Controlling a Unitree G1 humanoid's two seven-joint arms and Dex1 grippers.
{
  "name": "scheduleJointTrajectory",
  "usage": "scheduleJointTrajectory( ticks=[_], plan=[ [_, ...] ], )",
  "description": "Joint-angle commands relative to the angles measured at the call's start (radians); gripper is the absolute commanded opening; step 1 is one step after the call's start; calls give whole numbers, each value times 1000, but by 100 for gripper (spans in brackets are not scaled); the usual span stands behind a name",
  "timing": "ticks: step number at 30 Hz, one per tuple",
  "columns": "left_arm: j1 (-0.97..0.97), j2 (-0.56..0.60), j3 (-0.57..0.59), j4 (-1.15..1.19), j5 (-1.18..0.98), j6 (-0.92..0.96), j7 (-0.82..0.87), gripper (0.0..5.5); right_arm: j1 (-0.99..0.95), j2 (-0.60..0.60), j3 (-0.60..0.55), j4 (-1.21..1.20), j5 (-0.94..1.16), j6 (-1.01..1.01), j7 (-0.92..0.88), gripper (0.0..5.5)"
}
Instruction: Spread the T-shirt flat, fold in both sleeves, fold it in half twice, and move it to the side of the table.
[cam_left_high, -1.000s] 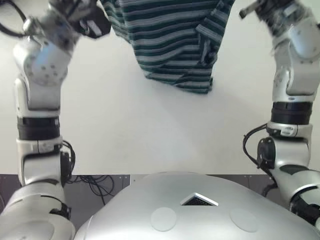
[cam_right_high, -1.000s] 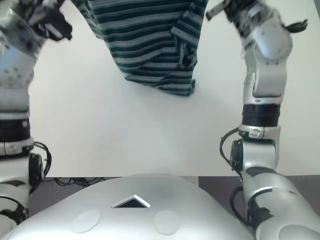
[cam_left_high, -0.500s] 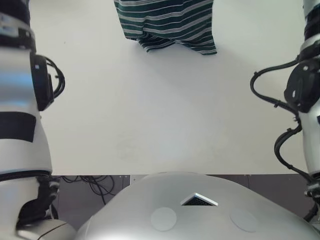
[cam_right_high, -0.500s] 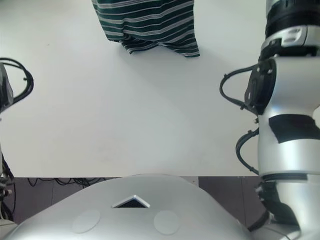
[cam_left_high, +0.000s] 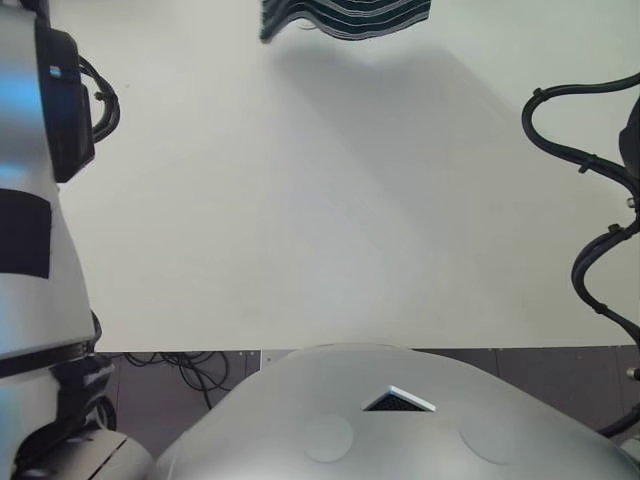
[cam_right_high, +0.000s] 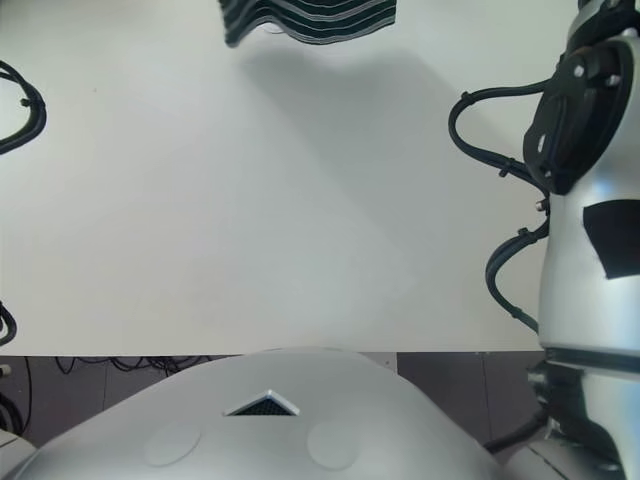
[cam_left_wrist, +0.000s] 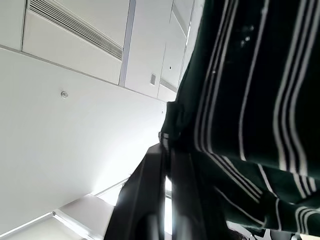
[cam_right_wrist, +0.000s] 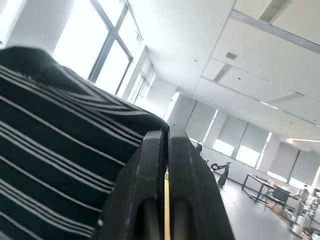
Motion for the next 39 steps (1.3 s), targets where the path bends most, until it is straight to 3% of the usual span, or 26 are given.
scheduleJointTrajectory(
  ticks=[1,4,6,7,8,10,12,14,18,31,39],
  plan=[
    [134,35,47,-52,-102,-164,-100,0,191,-26,-30,-143,112,-106,265,1],
    [391,87,117,-230,-342,-345,-368,0,572,-42,18,-534,321,-43,635,1],
    [803,244,76,-746,-813,-295,-715,0,976,-150,101,-928,513,126,912,1],
    [1049,385,57,-1058,-1105,-197,-876,0,1167,-229,117,-1086,589,228,1004,1],
    [1248,530,34,-1286,-1312,-140,-980,0,1315,-299,113,-1200,646,314,1061,1],
    [1507,736,17,-1535,-1509,-87,-1074,0,1513,-393,86,-1332,680,410,1139,1],
    [1628,850,-15,-1631,-1502,-87,-1091,0,1620,-444,78,-1375,602,395,1168,1],
    [1693,878,-52,-1672,-1390,-67,-1085,0,1682,-472,85,-1390,516,371,1174,1],
    [1767,836,-58,-1664,-1126,-14,-1078,0,1777,-513,96,-1442,400,365,1166,1],
    [1941,768,64,-1742,-876,96,-1080,0,1900,-551,102,-1572,349,430,1074,1],
    [1915,670,96,-1694,-837,91,-1112,0,1871,-526,118,-1587,351,424,1007,1]
  ],
)
